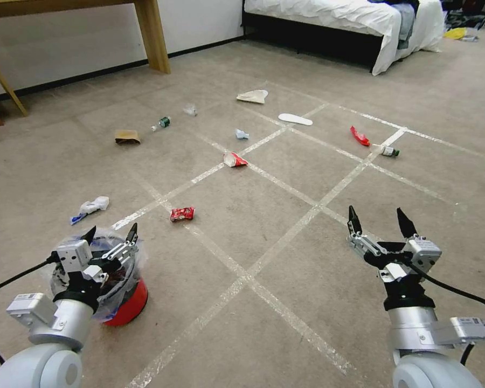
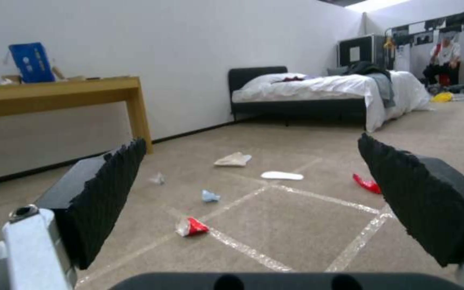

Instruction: Pick up the trash bin and place the garbage on the floor into it.

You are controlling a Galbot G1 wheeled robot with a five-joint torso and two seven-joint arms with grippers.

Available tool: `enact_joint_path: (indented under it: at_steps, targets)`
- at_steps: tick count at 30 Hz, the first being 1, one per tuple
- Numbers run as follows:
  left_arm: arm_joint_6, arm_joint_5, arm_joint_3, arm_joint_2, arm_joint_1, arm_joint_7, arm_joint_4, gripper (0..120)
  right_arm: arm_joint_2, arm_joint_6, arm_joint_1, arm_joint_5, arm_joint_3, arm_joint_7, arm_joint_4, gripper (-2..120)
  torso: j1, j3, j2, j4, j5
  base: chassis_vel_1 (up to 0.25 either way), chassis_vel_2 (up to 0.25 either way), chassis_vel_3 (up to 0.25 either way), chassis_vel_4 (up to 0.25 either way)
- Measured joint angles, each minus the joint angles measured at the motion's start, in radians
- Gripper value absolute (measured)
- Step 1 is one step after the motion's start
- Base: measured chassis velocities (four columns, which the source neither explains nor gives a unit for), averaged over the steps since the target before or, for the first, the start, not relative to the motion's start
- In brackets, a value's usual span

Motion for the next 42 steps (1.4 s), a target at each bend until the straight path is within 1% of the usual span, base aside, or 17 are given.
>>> enact_joint_path:
  at_steps: [16, 31, 34, 38, 41, 42]
  targets:
    - [-0.001, 0.004, -0.005, -0.002, -0.001, 0.000, -0.001, 99, -0.005, 0.003, 0.006, 0.000, 0.001, 0.002, -0.006, 100, 0.000, 0.000, 0.000, 0.0000, 0.0000, 0.000, 0.000, 0.000, 0.000]
    - [0.003, -0.002, -0.009, 0.004, -0.013, -0.004, 0.025, 99, 0.001, -0.001, 0.030, -0.009, 0.004, 0.010, -0.028, 100, 0.000, 0.000, 0.000, 0.0001, 0.0000, 0.000, 0.000, 0.000, 0.000]
    - [0.017, -0.013, -0.014, 0.017, -0.024, -0.006, 0.029, 99, -0.003, -0.010, 0.040, -0.005, 0.007, 0.013, -0.038, 100, 0.000, 0.000, 0.000, -0.0001, 0.0001, 0.000, 0.000, 0.000, 0.000]
    - [0.021, -0.021, -0.026, 0.025, -0.023, -0.017, 0.043, 99, -0.011, -0.011, 0.042, 0.000, 0.008, 0.016, -0.043, 100, 0.000, 0.000, 0.000, 0.0000, -0.0001, 0.000, 0.000, 0.000, 0.000]
    - [0.036, -0.043, -0.033, 0.033, -0.018, -0.026, 0.043, 99, -0.025, -0.021, 0.045, 0.017, 0.013, 0.020, -0.040, 100, 0.000, 0.000, 0.000, 0.0000, 0.0000, 0.000, 0.000, 0.000, 0.000]
    - [0.063, -0.076, -0.046, 0.047, -0.013, -0.039, 0.043, 99, -0.044, -0.037, 0.051, 0.042, 0.021, 0.026, -0.036, 100, 0.000, 0.000, 0.000, 0.0001, -0.0001, 0.000, 0.000, 0.000, 0.000]
